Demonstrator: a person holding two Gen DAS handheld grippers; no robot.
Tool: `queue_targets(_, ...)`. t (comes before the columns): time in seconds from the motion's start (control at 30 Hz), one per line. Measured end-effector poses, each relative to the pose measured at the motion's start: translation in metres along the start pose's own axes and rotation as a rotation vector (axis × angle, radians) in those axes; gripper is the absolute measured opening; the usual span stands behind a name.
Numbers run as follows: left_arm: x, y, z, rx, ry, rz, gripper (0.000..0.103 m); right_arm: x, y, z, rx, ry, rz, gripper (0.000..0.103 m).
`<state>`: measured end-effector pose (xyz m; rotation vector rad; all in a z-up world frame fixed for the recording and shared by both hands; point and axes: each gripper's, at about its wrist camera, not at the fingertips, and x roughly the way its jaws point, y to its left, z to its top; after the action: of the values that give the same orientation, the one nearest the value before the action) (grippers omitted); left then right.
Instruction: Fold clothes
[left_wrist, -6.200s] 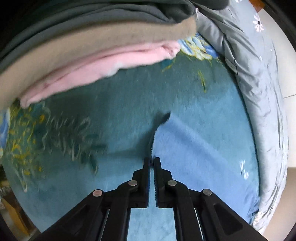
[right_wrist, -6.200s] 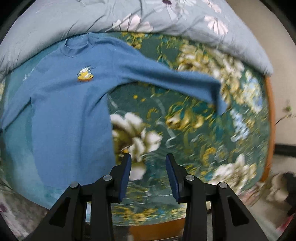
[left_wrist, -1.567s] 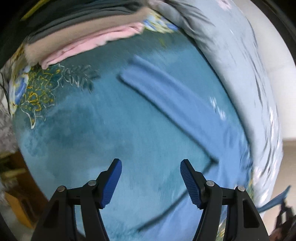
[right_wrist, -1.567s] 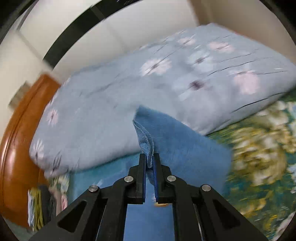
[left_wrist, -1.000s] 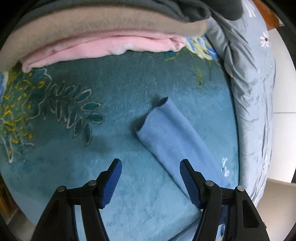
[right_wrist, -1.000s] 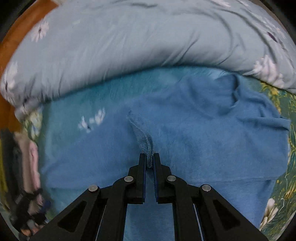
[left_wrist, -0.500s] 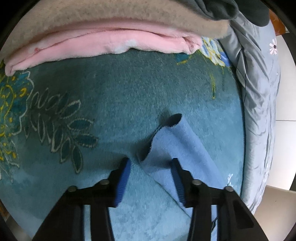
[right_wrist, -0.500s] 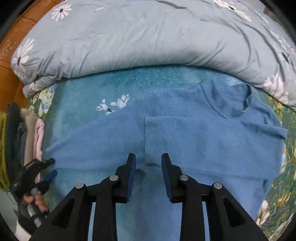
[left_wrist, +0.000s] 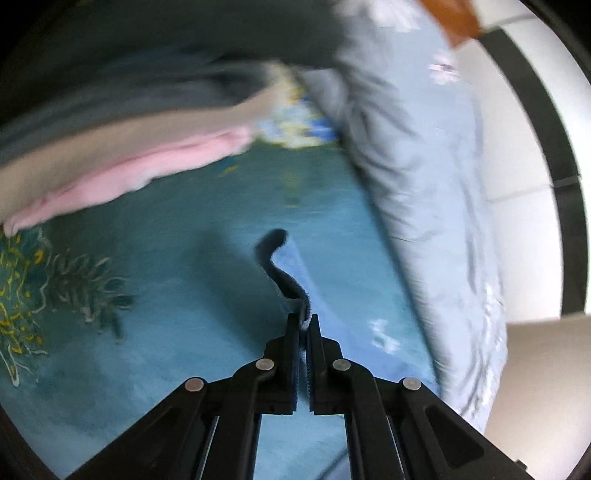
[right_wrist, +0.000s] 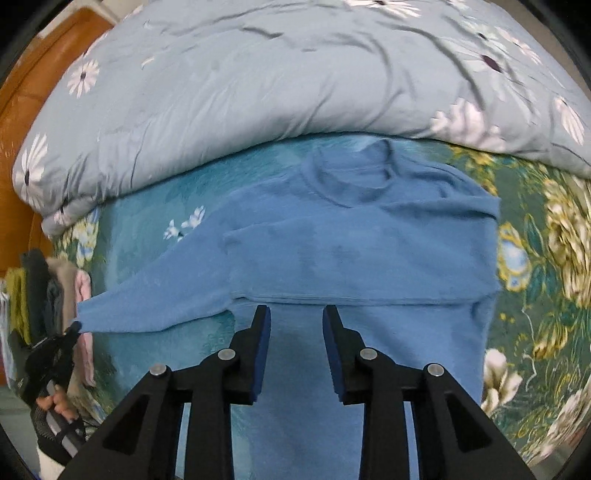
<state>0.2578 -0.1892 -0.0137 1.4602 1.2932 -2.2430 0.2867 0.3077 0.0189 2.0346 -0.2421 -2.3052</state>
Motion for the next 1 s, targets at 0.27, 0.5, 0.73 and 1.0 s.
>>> queue_targets(0.27, -0.016, -0.138, -0.065, 0.256, 0.037, -0.109, 0.003, -0.041, -0.070, -0.012, 0.076, -0.057, 0.051, 0.030)
queue_targets(0.5, 0.018, -0.246, -0.159, 0.446, 0.156, -0.153, 0.003, -0.071, -0.174, -0.032, 0.215, -0.105, 0.052, 0.030)
queue_targets(0.73, 0.072, -0.322, -0.256, 0.588, 0.313, -0.169, 0.003, -0.069, -0.268, -0.062, 0.370, -0.087, 0.032, 0.030)
queue_targets(1.0, 0.158, -0.356, -0.349, 0.740, 0.485, -0.055, 0.003, -0.051, -0.316, -0.084, 0.489, -0.048, 0.035, 0.030)
